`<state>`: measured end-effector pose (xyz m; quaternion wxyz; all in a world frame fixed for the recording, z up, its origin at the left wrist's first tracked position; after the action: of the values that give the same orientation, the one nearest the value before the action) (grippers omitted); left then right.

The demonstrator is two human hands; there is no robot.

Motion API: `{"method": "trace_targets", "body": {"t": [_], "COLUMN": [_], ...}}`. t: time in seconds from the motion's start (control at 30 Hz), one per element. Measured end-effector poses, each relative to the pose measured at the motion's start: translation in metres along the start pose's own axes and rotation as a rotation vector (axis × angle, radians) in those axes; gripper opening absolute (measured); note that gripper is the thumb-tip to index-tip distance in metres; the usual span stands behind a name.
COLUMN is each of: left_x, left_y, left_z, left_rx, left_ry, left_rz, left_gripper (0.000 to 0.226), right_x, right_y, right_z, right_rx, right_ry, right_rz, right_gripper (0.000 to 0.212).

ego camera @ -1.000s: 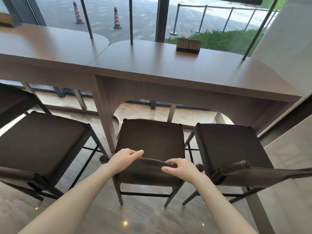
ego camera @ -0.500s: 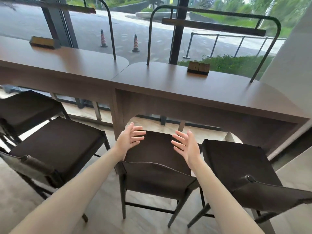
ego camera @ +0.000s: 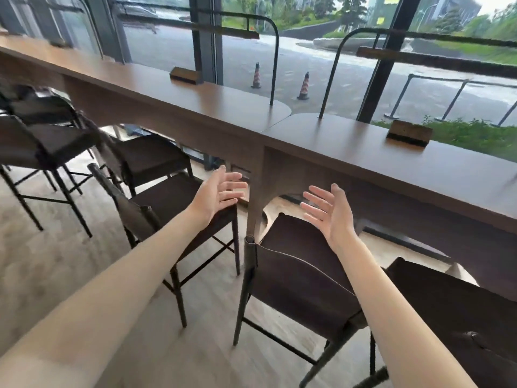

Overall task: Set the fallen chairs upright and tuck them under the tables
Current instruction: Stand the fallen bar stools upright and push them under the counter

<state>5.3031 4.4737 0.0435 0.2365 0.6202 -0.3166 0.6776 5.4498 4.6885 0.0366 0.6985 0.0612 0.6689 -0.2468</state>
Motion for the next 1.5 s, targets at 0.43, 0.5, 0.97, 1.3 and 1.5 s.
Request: {"method": "trace_targets", "body": {"t": [0.43, 0.5, 0.97, 1.3, 1.5], "left_x": [-0.012, -0.015, 0.012, 0.019, 0.015], "left_y": [0.183, 0.205, 0.370, 0.450, 0.449], "left_z": [0.227, 0.253, 0.249, 0.187, 0.124], "left_rx": [0.672, 0.737, 0.711, 0.568, 0.330], "left_ry": [-0.027, -0.036, -0.039, 0.023, 0.086], "left_rz": [0.117, 0.138, 0.085, 0.038, -0.296], "left_gripper": [0.042, 0.042, 0.042, 0.043, 0.037], "right_x": [0.083, 0.094, 0.140, 0.155, 0.159], "right_y": [-0.248, -0.282, -0.415, -0.447, -0.438], "right_z": [0.005, 0.007, -0.060, -0.106, -0.135], "right_rx": [-0.553, -0.606, -0.487, -0.308, -0.263], "right_ry": [-0.229, -0.251, -0.255, -0.244, -0.008], "right_rz": [0.086, 0.087, 0.015, -0.037, 0.529], "right_gripper": [0.045, 0.045, 0.038, 0.037, 0.025]}}
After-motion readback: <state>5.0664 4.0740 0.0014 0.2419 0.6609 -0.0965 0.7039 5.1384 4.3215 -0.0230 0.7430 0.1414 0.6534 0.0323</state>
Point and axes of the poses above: each hand's wrist, its own z-axis away from the middle knuckle, its own y-axis out of the back of the hand, x = y × z, the point moved 3 cm from there along -z, towards the middle knuckle, and after that the axes turned 13 degrees about -x, right-handed, at the moved point
